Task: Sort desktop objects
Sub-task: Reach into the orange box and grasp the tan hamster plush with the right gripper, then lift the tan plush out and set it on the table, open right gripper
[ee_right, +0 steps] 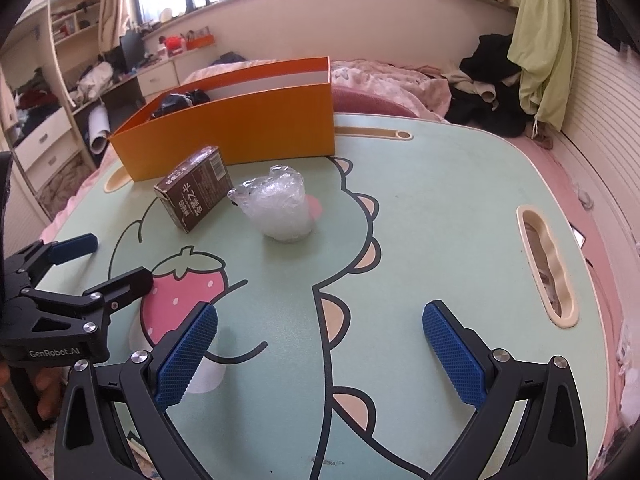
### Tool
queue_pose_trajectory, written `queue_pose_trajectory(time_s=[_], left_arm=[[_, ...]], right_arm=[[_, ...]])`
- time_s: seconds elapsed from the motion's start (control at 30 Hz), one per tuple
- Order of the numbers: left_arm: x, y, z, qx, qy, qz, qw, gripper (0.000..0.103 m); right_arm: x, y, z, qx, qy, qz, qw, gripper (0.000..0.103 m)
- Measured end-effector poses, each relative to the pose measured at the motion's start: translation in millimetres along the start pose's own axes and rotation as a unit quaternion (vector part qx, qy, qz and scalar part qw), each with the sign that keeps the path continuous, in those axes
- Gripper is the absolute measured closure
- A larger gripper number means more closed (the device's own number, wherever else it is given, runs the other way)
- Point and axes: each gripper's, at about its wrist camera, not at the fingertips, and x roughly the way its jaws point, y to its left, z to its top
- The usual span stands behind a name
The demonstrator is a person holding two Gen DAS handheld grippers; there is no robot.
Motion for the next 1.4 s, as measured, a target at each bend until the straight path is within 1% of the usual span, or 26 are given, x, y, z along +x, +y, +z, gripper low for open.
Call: queue_pose_trajectory(time_s=[0.1, 0.2, 0.33, 0.43, 0.47, 0.53, 0.57, 0.6, 0.63, 0.67, 0.7, 0.77, 0.83, 0.93, 1.07, 1.13, 1.2, 1.27, 1.3, 1.4], left_arm=[[-0.6, 0.2, -0.2, 0.0, -0.001, -0.002, 1.0, 0.0], [-1.0, -1.6, 0.0, 0.0, -0.001, -0.001, 1.0, 0.0], [-0.7, -2.4, 0.3, -0.001, -0.001, -0.001, 1.0, 0.0], [-0.6, -2.4, 0.4, 0.0, -0.001, -0.001, 1.0, 0.0], [-0.6, -2.0, 0.4, 0.0, -0.001, -0.001, 1.0, 0.0], [-0.5, -1.9, 0.3, -0.001, -0.001, -0.001, 1.0, 0.0], [-0.6, -2.3, 0.4, -0.001, -0.001, -0.001, 1.0, 0.0], [-0.6, -2.4, 0.4, 0.0, -0.001, -0.001, 1.0, 0.0], [-0.6, -2.3, 0.4, 0.0, -0.001, -0.001, 1.0, 0.0], [-0.5, -2.3, 0.3, 0.0, -0.001, -0.001, 1.0, 0.0], [-0.5, -2.0, 0.3, -0.001, -0.001, -0.001, 1.0, 0.0], [-0.5, -2.3, 0.4, -0.001, -0.001, -0.001, 1.0, 0.0], [-0.5, -2.4, 0.4, -0.001, -0.001, -0.001, 1.0, 0.0], [-0.4, -2.7, 0.4, -0.001, -0.002, -0.002, 1.0, 0.0], [-0.3, -2.7, 0.5, -0.001, -0.001, -0.001, 1.0, 0.0], [-0.3, -3.0, 0.6, -0.001, -0.001, -0.001, 1.0, 0.0], [-0.2, -3.2, 0.5, -0.001, -0.001, -0.001, 1.0, 0.0], [0.4, -3.0, 0.4, -0.001, -0.001, -0.002, 1.0, 0.0], [0.7, -3.6, 0.6, -0.001, -0.001, -0.003, 1.0, 0.0], [1.2, -4.0, 0.5, 0.0, -0.001, -0.003, 1.0, 0.0]], right_arm=[[-3.3, 2.7, 2.6, 0.001, 0.01, 0.0, 1.0, 0.001], [-14.8, 4.4, 12.7, 0.016, 0.003, 0.025, 1.0, 0.004], [-28.9, 16.1, 41.6, 0.006, -0.011, 0.027, 1.0, 0.006], [-28.6, 27.1, 71.6, -0.011, 0.003, 0.03, 0.999, 0.006], [-26.8, 29.9, 82.4, -0.015, 0.007, 0.034, 0.999, 0.008], [-21.4, 35.0, 104.0, -0.022, 0.016, 0.048, 0.998, 0.018], [-16.4, 37.2, 116.8, -0.026, 0.027, 0.054, 0.998, 0.032], [-10.5, 37.8, 129.9, -0.026, 0.039, 0.062, 0.997, 0.051], [-4.2, 36.8, 142.2, -0.021, 0.052, 0.072, 0.996, 0.059], [2.5, 34.2, 155.3, -0.012, 0.066, 0.084, 0.994, 0.069], [12.3, 30.6, 170.8, 0.0, 0.083, 0.098, 0.992, 0.073], [29.2, 24.9, 194.8, 0.019, 0.104, 0.115, 0.988, 0.073], [45.4, 25.8, 211.8, 0.014, 0.123, 0.113, 0.986, 0.072], [71.7, 30.1, 224.7, -0.001, 0.148, 0.075, 0.986, 0.072], [106.5, 33.5, 231.9, -0.005, 0.184, 0.04, 0.982, 0.071], [122.1, 37.0, 234.3, -0.012, 0.196, -0.001, 0.981, 0.068], [135.3, 39.5, 236.1, -0.016, 0.203, -0.033, 0.979, 0.06], [149.2, 42.7, 238.5, -0.018, 0.214, -0.043, 0.976, 0.054], [156.2, 44.9, 239.2, -0.021, 0.221, -0.047, 0.974, 0.048], [172.7, 59.7, 237.6, -0.058, 0.239, -0.072, 0.967, 0.046]])
